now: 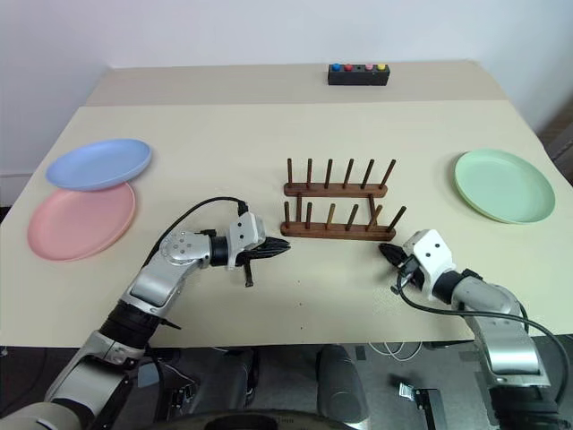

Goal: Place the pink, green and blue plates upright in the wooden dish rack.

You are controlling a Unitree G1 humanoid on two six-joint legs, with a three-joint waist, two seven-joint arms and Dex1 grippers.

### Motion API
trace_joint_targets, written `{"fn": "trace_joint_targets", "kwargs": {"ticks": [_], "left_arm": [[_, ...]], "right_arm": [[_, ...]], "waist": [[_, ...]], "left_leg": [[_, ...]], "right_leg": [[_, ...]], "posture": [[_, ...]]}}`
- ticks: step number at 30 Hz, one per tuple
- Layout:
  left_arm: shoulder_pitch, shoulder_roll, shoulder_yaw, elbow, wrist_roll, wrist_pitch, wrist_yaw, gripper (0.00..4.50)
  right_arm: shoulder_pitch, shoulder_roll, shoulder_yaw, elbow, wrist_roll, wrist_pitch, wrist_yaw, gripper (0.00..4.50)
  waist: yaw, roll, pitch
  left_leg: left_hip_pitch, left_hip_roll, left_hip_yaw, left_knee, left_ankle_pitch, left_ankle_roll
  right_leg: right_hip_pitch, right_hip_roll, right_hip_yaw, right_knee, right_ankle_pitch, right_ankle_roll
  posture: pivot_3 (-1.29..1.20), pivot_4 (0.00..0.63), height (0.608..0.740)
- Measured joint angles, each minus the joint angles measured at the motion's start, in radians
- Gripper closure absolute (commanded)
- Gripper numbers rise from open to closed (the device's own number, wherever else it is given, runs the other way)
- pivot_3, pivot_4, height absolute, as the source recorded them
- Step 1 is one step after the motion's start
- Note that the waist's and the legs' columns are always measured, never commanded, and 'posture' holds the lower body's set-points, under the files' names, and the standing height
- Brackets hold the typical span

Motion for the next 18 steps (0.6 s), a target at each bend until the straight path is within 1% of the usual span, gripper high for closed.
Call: {"fn": "trace_joint_targets", "kwargs": {"ticks": [7, 14, 18], "left_arm": [[0.0, -0.043, 0.001, 0.033, 0.016, -0.002, 0.085, 4.31], [-0.001, -0.052, 0.002, 0.053, 0.026, -0.021, 0.127, 4.31], [-0.033, -0.063, 0.011, 0.102, 0.034, -0.04, 0.161, 4.31]], "right_arm": [[-0.06, -0.002, 0.023, 0.056, -0.04, -0.03, -0.007, 4.5], [-0.118, -0.002, 0.041, 0.117, -0.067, -0.055, -0.017, 4.5], [-0.176, 0.005, 0.061, 0.177, -0.091, -0.08, -0.035, 4.5]], "waist": [[0.0, 0.0, 0.0], [0.0, 0.0, 0.0], [-0.001, 0.0, 0.0]], "left_leg": [[0.002, 0.0, 0.0, 0.0, 0.0, 0.0], [0.003, 0.0, 0.0, 0.0, 0.0, 0.0], [0.004, 0.0, 0.0, 0.0, 0.0, 0.0]], "right_leg": [[0.002, 0.0, 0.0, 0.0, 0.0, 0.0], [0.003, 0.0, 0.0, 0.0, 0.0, 0.0], [0.004, 0.0, 0.0, 0.0, 0.0, 0.0]], "posture": [[0.0, 0.15, 0.74], [0.0, 0.15, 0.74], [0.0, 0.15, 0.74]]}}
